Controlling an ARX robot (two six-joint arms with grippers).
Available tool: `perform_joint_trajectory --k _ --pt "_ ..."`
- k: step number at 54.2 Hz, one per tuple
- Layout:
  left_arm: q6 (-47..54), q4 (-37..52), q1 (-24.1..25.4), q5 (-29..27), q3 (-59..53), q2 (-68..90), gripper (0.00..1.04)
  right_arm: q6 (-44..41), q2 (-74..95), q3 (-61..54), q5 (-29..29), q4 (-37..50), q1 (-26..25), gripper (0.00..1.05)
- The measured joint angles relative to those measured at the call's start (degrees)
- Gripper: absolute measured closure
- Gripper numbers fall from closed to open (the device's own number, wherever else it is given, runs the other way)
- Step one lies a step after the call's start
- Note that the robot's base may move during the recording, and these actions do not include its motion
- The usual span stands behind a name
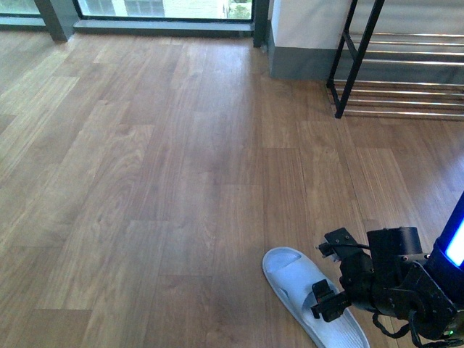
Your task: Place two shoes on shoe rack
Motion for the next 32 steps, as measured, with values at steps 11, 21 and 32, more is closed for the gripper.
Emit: perform_joint_trajectory --k 11,21,32 --pt "0.0 0.0 0.0 0.0 0.0 0.0 1.03 4.5 0.8 2.0 -0.4 1.3 0.2 0.74" --pt "0.0 0.0 0.0 0.0 0.0 0.0 1.03 2.4 -0.7 0.0 -0.3 1.4 -0.3 0.97" --pt "0.0 0.0 0.0 0.0 0.0 0.0 1.03 -6.8 -11.9 -9.6 -2.8 1.9 -4.0 1.03"
